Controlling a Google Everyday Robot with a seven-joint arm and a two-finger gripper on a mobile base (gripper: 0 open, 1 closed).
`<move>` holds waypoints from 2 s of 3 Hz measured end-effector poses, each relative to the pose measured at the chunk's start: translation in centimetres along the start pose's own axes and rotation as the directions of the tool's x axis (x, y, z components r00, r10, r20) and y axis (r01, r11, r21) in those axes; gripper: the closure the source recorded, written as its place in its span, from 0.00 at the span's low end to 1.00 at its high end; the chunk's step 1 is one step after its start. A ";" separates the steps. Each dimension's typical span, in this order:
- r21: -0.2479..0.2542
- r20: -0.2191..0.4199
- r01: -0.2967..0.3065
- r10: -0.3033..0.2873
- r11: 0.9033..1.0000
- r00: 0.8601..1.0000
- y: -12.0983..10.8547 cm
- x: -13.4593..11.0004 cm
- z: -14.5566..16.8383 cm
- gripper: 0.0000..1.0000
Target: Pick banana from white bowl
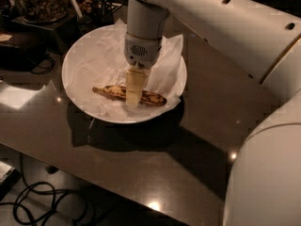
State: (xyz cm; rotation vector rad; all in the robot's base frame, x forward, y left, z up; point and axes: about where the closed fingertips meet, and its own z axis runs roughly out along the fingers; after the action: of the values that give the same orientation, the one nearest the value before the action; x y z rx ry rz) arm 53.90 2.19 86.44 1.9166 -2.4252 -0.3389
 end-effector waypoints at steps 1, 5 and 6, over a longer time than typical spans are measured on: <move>0.001 -0.012 -0.002 0.002 1.000 1.000 -0.3 -0.1 0.5 0.38; 0.121 0.022 -0.019 0.017 0.992 1.000 -2.4 0.6 -0.3 1.00; 0.133 0.060 0.010 -0.019 0.991 0.998 -1.6 0.9 -1.8 1.00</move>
Offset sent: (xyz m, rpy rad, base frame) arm 0.0004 -0.0306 -0.0114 -0.1458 0.0225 -0.0140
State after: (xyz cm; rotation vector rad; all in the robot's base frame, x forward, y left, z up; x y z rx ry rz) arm 55.53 0.74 87.76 2.0053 -2.5339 -0.2464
